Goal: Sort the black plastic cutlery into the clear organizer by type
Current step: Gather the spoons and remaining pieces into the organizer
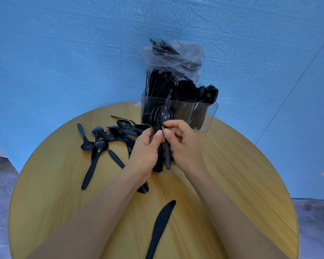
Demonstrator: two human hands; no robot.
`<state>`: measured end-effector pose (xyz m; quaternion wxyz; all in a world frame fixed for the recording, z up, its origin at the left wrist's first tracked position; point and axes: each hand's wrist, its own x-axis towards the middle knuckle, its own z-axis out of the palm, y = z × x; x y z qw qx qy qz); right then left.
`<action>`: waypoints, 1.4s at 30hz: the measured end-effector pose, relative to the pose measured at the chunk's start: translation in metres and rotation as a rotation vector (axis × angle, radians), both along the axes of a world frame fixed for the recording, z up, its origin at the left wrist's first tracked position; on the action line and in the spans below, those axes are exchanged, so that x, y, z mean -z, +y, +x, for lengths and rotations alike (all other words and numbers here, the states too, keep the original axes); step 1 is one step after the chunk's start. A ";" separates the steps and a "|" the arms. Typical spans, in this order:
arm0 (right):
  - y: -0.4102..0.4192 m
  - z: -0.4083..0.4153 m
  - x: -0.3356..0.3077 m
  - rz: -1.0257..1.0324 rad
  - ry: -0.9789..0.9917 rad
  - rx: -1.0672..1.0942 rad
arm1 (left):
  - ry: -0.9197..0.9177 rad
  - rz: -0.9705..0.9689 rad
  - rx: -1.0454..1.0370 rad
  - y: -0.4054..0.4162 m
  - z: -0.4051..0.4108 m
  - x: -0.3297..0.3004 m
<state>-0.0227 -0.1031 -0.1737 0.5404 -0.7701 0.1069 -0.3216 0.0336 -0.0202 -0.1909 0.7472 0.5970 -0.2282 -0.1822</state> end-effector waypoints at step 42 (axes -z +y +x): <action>-0.124 -0.008 -0.067 -0.349 -0.134 0.065 | -0.343 0.289 0.522 -0.069 0.001 -0.078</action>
